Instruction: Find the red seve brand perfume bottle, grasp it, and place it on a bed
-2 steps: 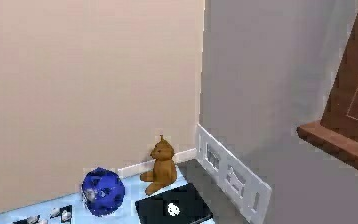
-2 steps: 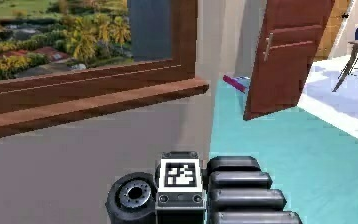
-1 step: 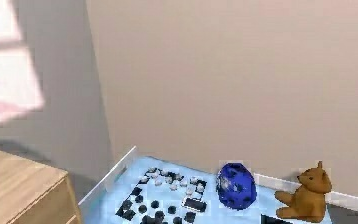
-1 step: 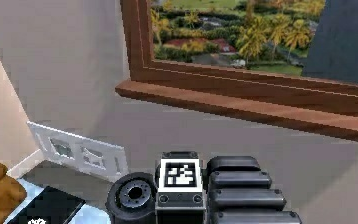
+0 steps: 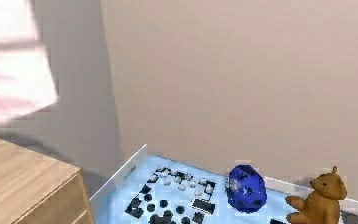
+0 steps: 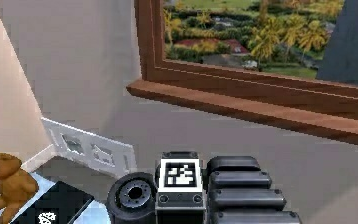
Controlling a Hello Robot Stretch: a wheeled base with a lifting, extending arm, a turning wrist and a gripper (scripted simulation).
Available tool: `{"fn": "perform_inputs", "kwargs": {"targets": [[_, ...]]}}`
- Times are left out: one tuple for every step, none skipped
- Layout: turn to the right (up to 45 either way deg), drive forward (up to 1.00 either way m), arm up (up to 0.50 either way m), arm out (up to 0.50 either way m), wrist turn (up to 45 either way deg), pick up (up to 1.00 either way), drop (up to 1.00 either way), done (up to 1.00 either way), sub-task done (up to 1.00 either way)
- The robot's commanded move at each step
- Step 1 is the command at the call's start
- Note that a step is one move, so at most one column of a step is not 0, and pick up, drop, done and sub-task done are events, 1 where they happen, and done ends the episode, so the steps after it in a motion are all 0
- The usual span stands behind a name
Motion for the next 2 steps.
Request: {"fn": "perform_inputs", "kwargs": {"targets": [[45.0, 0.0, 0.0, 0.0, 0.0, 0.0, 0.0, 0.0, 0.0], [3.0, 0.0, 0.0, 0.0, 0.0, 0.0, 0.0, 0.0, 0.0]]}}
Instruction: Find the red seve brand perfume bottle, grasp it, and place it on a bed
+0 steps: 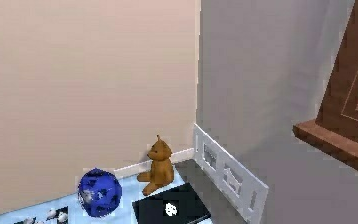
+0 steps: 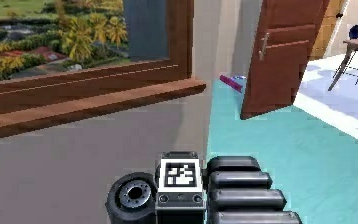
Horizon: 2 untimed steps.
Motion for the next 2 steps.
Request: {"fn": "perform_inputs", "kwargs": {"targets": [[-39.0, 0.0, 0.0, 0.0, 0.0, 0.0, 0.0, 0.0, 0.0], [24.0, 0.0, 0.0, 0.0, 0.0, 0.0, 0.0, 0.0, 0.0]]}}
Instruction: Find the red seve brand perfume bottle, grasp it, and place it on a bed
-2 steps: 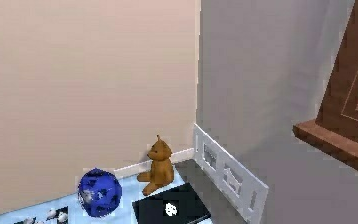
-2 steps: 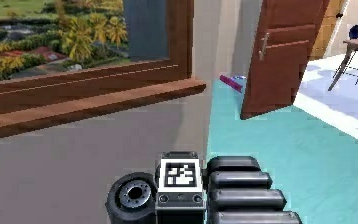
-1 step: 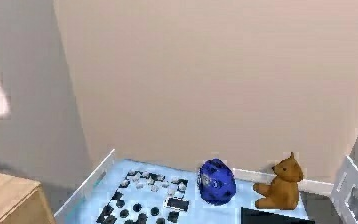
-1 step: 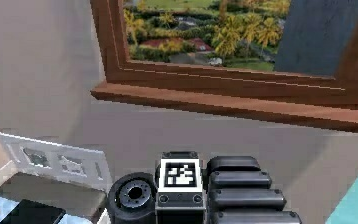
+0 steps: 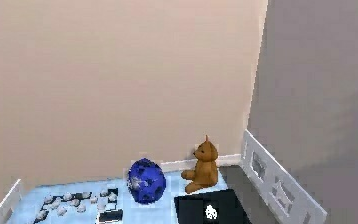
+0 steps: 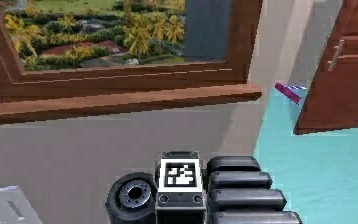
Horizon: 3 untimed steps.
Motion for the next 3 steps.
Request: {"fn": "perform_inputs", "kwargs": {"targets": [[0.0, 0.25, 0.0, 0.0, 0.0, 0.0, 0.0, 0.0, 0.0], [-24.0, 0.0, 0.0, 0.0, 0.0, 0.0, 0.0, 0.0, 0.0], [27.0, 0.0, 0.0, 0.0, 0.0, 0.0, 0.0, 0.0, 0.0]]}}
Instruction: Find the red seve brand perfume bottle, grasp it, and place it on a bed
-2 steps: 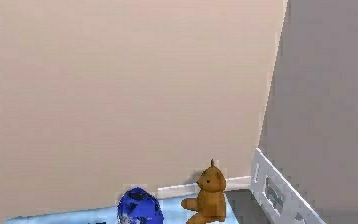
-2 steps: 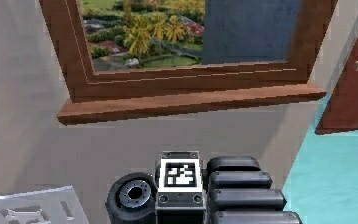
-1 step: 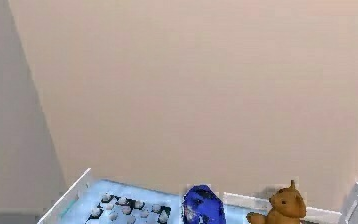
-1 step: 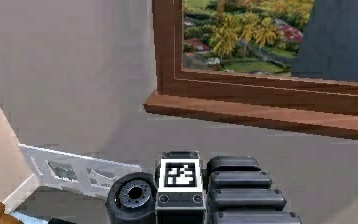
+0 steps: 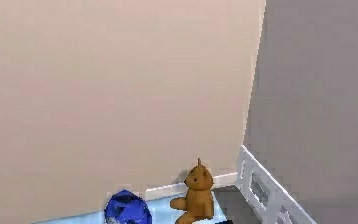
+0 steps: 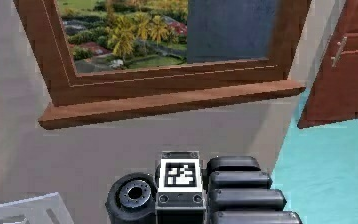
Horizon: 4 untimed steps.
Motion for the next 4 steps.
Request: {"fn": "perform_inputs", "kwargs": {"targets": [[-18.0, 0.0, 0.0, 0.0, 0.0, 0.0, 0.0, 0.0, 0.0], [15.0, 0.0, 0.0, 0.0, 0.0, 0.0, 0.0, 0.0, 0.0], [-21.0, 0.0, 0.0, 0.0, 0.0, 0.0, 0.0, 0.0, 0.0], [45.0, 0.0, 0.0, 0.0, 0.0, 0.0, 0.0, 0.0, 0.0]]}}
